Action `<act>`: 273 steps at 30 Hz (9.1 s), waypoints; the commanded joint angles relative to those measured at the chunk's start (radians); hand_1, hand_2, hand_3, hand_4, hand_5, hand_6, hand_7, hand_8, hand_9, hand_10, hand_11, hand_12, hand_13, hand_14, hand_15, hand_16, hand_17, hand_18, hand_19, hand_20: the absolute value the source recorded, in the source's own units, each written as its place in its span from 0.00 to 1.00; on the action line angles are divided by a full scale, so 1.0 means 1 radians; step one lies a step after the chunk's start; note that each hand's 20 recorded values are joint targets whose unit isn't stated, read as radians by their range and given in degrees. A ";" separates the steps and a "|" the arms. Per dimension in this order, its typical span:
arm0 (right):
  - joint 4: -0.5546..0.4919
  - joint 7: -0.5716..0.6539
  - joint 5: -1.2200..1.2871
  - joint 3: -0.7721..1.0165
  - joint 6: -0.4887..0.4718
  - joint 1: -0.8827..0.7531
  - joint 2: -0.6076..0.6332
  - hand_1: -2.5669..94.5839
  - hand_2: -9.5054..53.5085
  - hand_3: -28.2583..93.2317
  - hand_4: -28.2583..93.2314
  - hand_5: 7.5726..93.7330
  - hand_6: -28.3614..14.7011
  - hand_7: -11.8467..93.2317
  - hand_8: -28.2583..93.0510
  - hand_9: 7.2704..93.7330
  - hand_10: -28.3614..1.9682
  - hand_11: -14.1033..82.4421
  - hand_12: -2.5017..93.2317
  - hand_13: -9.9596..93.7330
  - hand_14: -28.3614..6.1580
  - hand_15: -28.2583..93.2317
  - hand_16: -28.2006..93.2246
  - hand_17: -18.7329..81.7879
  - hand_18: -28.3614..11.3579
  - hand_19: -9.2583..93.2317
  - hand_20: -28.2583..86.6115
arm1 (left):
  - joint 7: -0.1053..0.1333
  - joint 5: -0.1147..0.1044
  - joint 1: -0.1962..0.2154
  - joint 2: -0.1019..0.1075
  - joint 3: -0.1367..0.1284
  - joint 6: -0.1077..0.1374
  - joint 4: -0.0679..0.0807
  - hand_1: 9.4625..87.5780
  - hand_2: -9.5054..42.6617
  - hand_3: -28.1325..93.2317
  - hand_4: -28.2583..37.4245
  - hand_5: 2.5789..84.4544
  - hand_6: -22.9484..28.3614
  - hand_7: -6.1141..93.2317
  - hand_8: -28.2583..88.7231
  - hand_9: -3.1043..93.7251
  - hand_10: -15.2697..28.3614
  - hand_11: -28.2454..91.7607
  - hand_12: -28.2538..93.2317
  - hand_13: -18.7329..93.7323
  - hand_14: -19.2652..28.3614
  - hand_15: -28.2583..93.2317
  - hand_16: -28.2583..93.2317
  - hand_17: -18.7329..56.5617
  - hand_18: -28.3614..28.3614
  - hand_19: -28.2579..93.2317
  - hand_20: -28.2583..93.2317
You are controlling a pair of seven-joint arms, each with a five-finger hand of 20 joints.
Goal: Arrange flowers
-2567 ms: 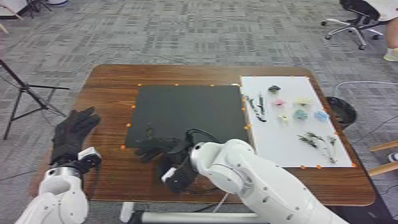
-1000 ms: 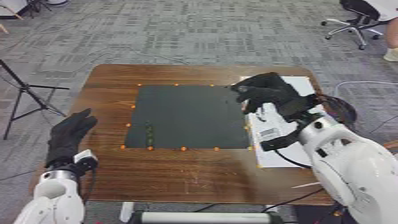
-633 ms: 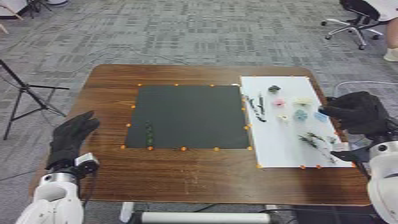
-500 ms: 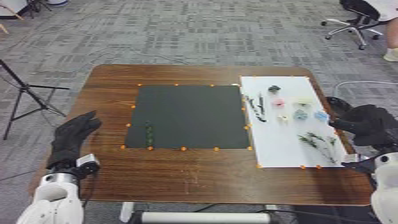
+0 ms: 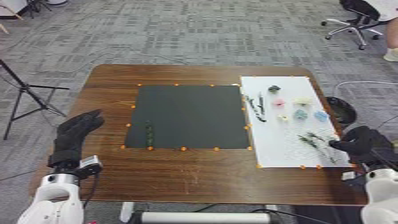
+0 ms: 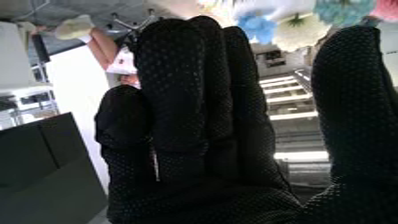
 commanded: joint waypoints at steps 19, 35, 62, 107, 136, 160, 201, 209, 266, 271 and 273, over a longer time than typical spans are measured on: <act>0.024 0.024 -0.124 -0.159 -0.152 0.065 0.021 0.79 0.00 0.36 0.32 0.71 0.60 0.35 0.44 0.91 0.64 0.36 0.52 0.98 0.77 0.60 0.53 0.79 0.41 0.91 0.65 | -0.012 0.008 0.007 -0.014 -0.005 -0.030 -0.018 0.30 0.23 0.77 0.10 0.60 0.50 0.22 0.18 0.58 0.67 0.43 0.35 0.56 0.76 0.38 0.25 0.37 0.71 0.32 0.40; -0.265 0.067 0.194 -0.104 -0.140 0.166 0.057 0.68 0.00 0.66 0.17 0.78 0.58 0.38 0.40 0.96 0.66 0.42 0.46 1.00 0.80 0.66 0.47 0.85 0.46 0.93 0.62 | -0.021 0.001 0.022 0.002 -0.030 -0.041 -0.033 0.30 0.23 0.77 0.10 0.60 0.50 0.22 0.18 0.58 0.67 0.42 0.35 0.56 0.76 0.38 0.25 0.37 0.71 0.32 0.40; 0.212 0.127 0.406 -1.052 -0.111 0.997 -0.328 0.67 0.00 0.67 0.17 0.79 0.57 0.39 0.38 0.98 0.65 0.38 0.44 1.00 0.80 0.65 0.45 0.86 0.49 0.93 0.60 | -0.056 0.023 -0.001 0.011 -0.037 -0.133 -0.028 0.27 0.23 0.77 0.10 0.59 0.50 0.21 0.18 0.57 0.68 0.42 0.35 0.55 0.76 0.38 0.25 0.37 0.72 0.32 0.40; 0.356 -0.038 -0.056 -1.162 0.276 1.001 -0.321 0.65 0.00 0.67 0.17 0.79 0.60 0.43 0.33 1.00 0.66 0.31 0.40 1.00 0.78 0.62 0.46 0.86 0.48 0.92 0.59 | -0.068 0.077 -0.025 0.002 -0.046 -0.242 -0.011 0.25 0.21 0.77 0.11 0.58 0.50 0.20 0.18 0.56 0.67 0.41 0.35 0.55 0.77 0.37 0.26 0.35 0.72 0.31 0.40; 0.277 0.160 0.253 -1.178 -0.035 1.004 -0.328 0.62 0.00 0.65 0.19 0.80 0.59 0.40 0.35 0.99 0.63 0.34 0.35 1.00 0.78 0.62 0.45 0.86 0.49 0.92 0.57 | -0.058 0.105 -0.020 -0.001 -0.059 -0.299 -0.012 0.25 0.18 0.77 0.13 0.58 0.50 0.20 0.19 0.56 0.67 0.41 0.35 0.54 0.77 0.37 0.26 0.36 0.72 0.31 0.40; 0.283 0.116 0.261 -1.137 -0.057 1.031 -0.347 0.41 0.00 0.71 0.18 0.77 0.56 0.38 0.17 0.93 0.53 0.39 0.25 1.00 0.74 0.59 0.46 0.86 0.51 0.91 0.57 | -0.059 0.111 -0.025 0.001 -0.062 -0.321 -0.010 0.24 0.10 0.79 0.12 0.58 0.50 0.20 0.19 0.55 0.66 0.40 0.35 0.54 0.77 0.36 0.26 0.35 0.72 0.30 0.40; 0.320 -0.350 0.273 -0.998 -0.431 0.947 -0.314 0.23 0.34 0.73 0.13 0.62 0.60 0.22 0.18 0.61 0.51 0.23 0.14 0.91 0.57 0.56 0.49 0.70 0.30 0.92 0.63 | -0.043 0.097 -0.035 -0.001 -0.046 -0.306 0.000 0.23 0.12 0.79 0.12 0.58 0.50 0.20 0.19 0.56 0.67 0.41 0.35 0.55 0.77 0.36 0.26 0.35 0.72 0.30 0.40; 0.308 -0.313 0.293 -0.998 -0.377 0.954 -0.300 0.21 0.32 0.73 0.13 0.63 0.59 0.22 0.18 0.63 0.47 0.23 0.14 0.92 0.58 0.56 0.49 0.71 0.31 0.93 0.63 | -0.045 0.101 -0.035 -0.001 -0.047 -0.313 -0.002 0.23 0.12 0.79 0.12 0.58 0.50 0.20 0.19 0.56 0.67 0.41 0.35 0.55 0.77 0.36 0.26 0.35 0.72 0.30 0.40; 0.302 0.074 -0.082 -0.740 -0.243 0.949 -0.087 0.35 0.00 0.68 0.16 0.67 0.52 0.36 0.21 0.81 0.46 0.44 0.32 0.94 0.67 0.61 0.51 0.76 0.37 0.95 0.63 | -0.034 0.111 -0.024 -0.007 -0.054 -0.304 -0.008 0.24 0.08 0.79 0.13 0.58 0.50 0.20 0.19 0.56 0.66 0.40 0.35 0.55 0.77 0.36 0.26 0.35 0.73 0.30 0.40; 0.368 0.068 -0.104 -0.793 -0.306 1.018 -0.101 0.35 0.00 0.68 0.16 0.68 0.52 0.35 0.22 0.82 0.46 0.44 0.31 0.94 0.67 0.61 0.51 0.76 0.37 0.96 0.62 | -0.033 0.112 -0.026 -0.004 -0.050 -0.306 -0.007 0.24 0.08 0.79 0.13 0.58 0.50 0.20 0.19 0.56 0.66 0.40 0.35 0.55 0.76 0.36 0.26 0.35 0.73 0.30 0.40; 0.396 0.068 -0.133 -0.807 -0.356 1.041 -0.118 0.35 0.00 0.68 0.16 0.68 0.52 0.35 0.22 0.82 0.46 0.44 0.31 0.95 0.67 0.61 0.51 0.76 0.38 0.96 0.62 | -0.033 0.114 -0.027 -0.004 -0.051 -0.307 -0.008 0.24 0.08 0.79 0.13 0.58 0.50 0.20 0.19 0.56 0.67 0.40 0.35 0.55 0.76 0.36 0.26 0.35 0.72 0.30 0.40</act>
